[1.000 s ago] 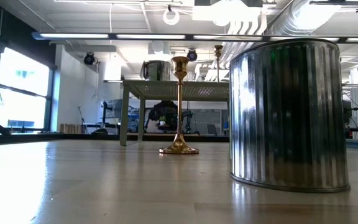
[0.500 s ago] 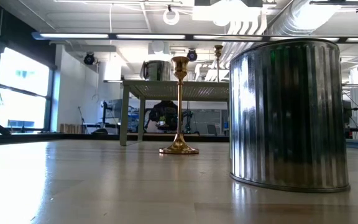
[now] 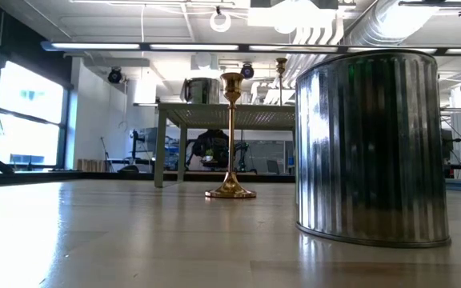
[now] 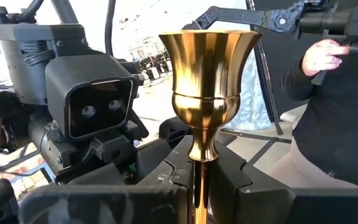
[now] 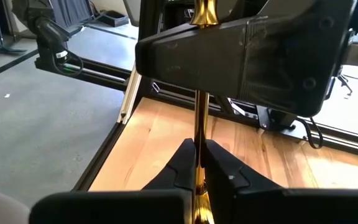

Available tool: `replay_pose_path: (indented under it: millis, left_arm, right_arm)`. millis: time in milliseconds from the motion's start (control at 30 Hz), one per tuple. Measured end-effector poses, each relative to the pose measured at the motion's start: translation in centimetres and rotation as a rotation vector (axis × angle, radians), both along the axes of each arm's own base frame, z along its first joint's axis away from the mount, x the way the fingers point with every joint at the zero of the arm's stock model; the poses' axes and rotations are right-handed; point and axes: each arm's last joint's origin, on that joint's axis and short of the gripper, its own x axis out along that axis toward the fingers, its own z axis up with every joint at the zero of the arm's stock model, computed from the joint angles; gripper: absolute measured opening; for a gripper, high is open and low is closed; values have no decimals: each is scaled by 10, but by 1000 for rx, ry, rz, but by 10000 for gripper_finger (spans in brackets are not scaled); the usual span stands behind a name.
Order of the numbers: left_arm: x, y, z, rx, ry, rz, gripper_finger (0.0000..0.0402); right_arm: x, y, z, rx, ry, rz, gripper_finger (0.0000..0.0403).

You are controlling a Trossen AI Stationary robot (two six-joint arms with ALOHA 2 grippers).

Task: Pick & Place candle stick holders
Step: Put the bottom gold candle holder on the shelf

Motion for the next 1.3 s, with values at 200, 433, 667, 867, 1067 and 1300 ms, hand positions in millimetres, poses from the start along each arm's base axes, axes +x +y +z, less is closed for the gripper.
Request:
replay_pose_path:
  millis: [200,433,667,867,1067,1300]
  left_arm:
    - [0,0,0,5,0,5,29]
    - [-2,-3,-1,10,1,24,30]
    - [-6,-11,-2,59,-27,90,30]
    - [-9,-15,-2,80,-36,111,31]
    - [-9,-15,-2,81,-31,115,31]
    - [-9,-14,-3,80,-25,133,31]
  right_arm:
    - [0,0,-1,2,8,5,6]
    - [0,0,-1,12,11,7,5]
    - [0,0,-1,13,13,9,4]
    - [0,0,-1,12,13,12,3]
    - [-1,1,-1,11,14,11,3]
    - [-9,14,-1,-55,-1,-9,2]
